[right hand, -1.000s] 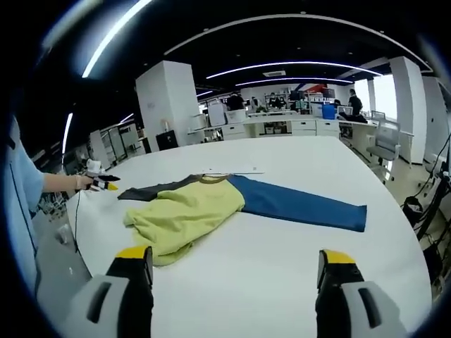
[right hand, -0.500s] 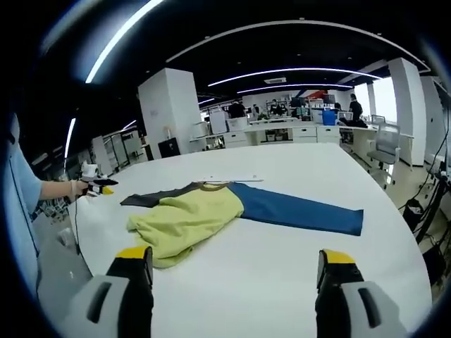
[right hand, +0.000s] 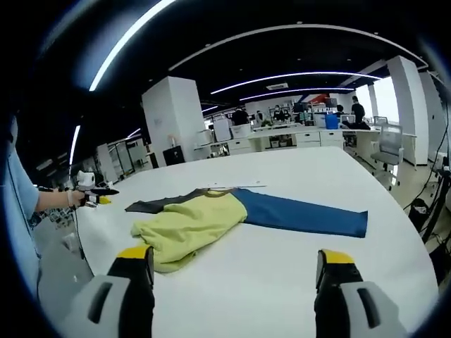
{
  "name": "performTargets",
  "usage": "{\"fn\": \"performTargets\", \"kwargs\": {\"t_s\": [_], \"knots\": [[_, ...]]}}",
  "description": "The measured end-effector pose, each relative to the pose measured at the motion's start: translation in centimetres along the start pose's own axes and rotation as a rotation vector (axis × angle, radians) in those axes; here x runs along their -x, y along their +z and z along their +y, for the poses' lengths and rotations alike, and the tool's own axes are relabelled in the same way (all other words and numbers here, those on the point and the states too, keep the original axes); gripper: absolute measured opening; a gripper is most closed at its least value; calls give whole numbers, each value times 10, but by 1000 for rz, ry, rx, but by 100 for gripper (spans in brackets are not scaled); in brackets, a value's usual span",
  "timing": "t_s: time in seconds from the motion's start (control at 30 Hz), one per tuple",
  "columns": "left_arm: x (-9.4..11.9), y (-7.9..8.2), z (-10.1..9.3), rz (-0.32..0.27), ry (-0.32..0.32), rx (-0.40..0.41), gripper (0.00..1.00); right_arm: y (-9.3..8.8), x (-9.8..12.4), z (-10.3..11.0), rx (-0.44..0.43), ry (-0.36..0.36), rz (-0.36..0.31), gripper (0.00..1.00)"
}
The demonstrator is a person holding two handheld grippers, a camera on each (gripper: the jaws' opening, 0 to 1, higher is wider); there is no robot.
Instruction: Fold the garment on the visible template until the final outline fits inside the template.
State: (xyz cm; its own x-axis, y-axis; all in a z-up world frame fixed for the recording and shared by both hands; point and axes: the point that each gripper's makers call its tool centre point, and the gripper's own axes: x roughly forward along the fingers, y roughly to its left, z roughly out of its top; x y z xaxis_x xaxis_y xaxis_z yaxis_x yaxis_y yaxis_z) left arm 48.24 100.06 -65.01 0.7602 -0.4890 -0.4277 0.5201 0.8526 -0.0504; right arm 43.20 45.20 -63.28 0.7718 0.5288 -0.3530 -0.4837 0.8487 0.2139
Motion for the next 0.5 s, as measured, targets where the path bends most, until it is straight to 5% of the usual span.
{"fn": "performTargets", "kwargs": {"t_s": [0.5], "knots": [[-1,-1,-69,-53,-20,13,82,-3,-14,15,19,79,6,94]]}}
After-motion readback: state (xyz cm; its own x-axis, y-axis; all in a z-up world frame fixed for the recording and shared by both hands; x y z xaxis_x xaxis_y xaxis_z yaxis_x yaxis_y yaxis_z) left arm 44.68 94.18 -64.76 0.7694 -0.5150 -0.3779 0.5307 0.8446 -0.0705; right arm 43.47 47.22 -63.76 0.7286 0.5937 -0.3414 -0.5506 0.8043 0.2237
